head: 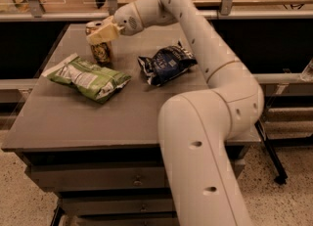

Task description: Move orange can near blue chip bag

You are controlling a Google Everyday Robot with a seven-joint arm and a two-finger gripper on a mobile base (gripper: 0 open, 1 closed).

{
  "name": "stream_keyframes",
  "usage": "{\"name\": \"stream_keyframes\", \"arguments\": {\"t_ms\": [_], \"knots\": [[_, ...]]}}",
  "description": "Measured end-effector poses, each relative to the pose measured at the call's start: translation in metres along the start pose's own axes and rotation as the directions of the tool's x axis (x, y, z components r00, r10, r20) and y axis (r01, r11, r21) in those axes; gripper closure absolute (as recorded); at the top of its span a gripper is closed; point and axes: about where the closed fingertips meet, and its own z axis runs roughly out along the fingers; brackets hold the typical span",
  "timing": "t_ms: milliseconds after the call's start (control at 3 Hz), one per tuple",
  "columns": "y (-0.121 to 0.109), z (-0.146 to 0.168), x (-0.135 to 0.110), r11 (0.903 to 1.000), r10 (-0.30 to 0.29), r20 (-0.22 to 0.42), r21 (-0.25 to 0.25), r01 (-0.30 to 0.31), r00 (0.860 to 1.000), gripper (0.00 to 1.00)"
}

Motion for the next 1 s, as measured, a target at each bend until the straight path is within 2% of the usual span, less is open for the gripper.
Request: {"name": "stream_keyframes", "arguments": {"t_ms": [333, 667, 1000], "knots": [[0.053, -0.057, -0.005, 0.9995, 0.032, -0.016, -0.008, -0.032, 0.999, 1.00], [0.092, -0.094, -0.002, 0.9949, 0.095, -0.054, 0.039, -0.093, 0.994, 1.00], [0.113, -0.117, 0.008, 0.9811, 0.150, -0.079, 0.135, -0.139, 0.985, 1.00]]}}
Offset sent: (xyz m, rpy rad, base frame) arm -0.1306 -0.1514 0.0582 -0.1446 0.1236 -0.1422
